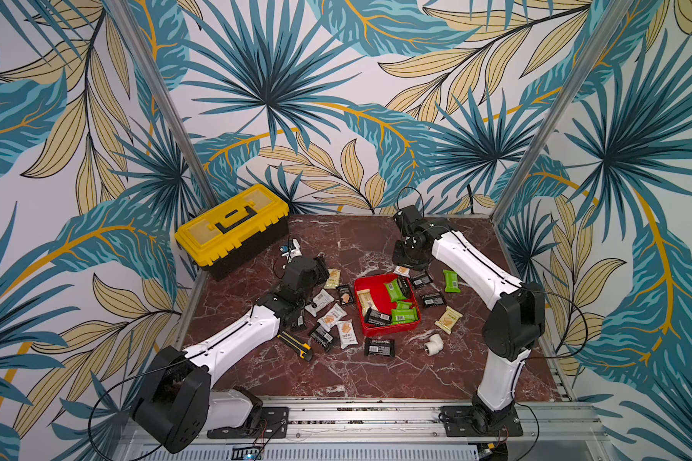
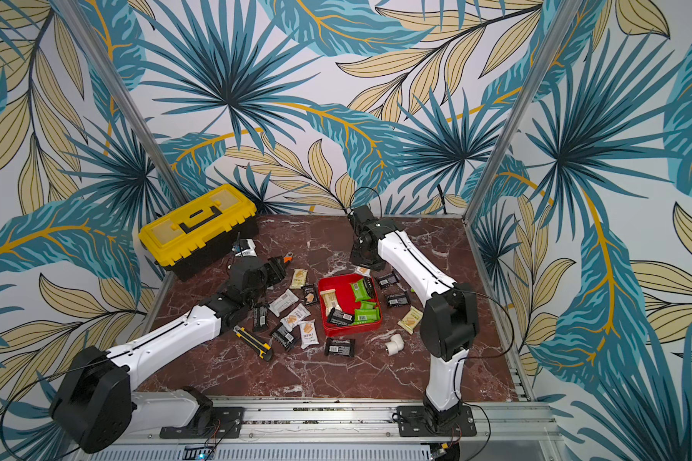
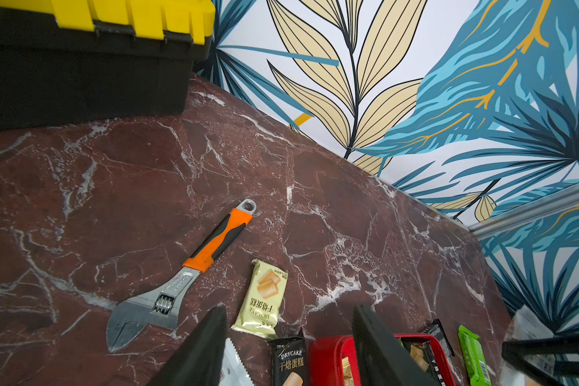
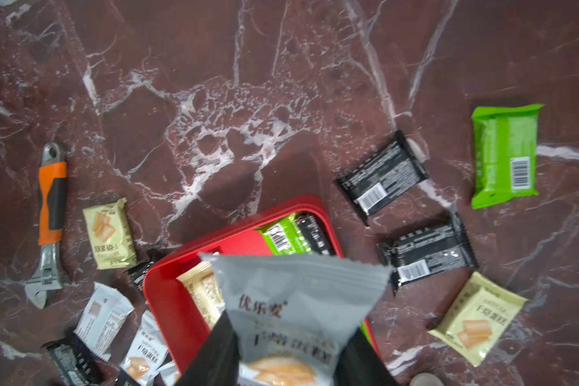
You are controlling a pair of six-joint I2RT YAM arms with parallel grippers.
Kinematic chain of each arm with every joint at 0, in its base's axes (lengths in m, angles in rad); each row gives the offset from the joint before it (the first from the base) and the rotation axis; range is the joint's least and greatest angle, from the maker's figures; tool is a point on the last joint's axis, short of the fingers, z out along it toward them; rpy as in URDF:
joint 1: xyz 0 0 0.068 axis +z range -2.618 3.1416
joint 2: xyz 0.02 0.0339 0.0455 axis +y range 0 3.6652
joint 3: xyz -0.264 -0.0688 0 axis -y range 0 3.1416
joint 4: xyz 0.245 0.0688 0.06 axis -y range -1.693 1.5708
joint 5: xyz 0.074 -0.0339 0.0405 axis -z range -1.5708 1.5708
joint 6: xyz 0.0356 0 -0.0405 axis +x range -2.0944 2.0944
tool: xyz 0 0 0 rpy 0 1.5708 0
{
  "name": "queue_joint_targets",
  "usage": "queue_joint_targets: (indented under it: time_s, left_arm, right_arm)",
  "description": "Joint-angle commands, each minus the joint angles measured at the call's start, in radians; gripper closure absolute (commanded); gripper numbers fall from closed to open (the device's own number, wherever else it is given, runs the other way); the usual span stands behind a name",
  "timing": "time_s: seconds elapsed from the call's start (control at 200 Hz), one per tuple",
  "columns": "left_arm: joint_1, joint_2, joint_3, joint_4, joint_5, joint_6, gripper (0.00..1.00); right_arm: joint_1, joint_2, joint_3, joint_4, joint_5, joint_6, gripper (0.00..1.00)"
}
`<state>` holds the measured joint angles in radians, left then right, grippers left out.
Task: Take the cookies out of the storage box
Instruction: Place the cookie at the center of the board.
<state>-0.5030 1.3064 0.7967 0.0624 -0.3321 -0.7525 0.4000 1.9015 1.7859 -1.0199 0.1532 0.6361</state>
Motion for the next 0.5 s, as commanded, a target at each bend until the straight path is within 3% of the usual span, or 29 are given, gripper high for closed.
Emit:
queue_joint_targets:
  time_s: [0.0, 0.496]
  left_arm:
    - [0.011, 0.0, -0.005, -0.019, 0.013, 0.017, 0.35]
    - [0.024, 0.063, 0.017, 0.012, 0.101, 0.102, 0.35]
  right_arm:
    - [-0.044, 0.046, 0.03, -0.048, 0.017, -0.063, 0.6]
    - [-0.135, 0.275, 0.189, -0.049, 0.044, -0.198, 0.6]
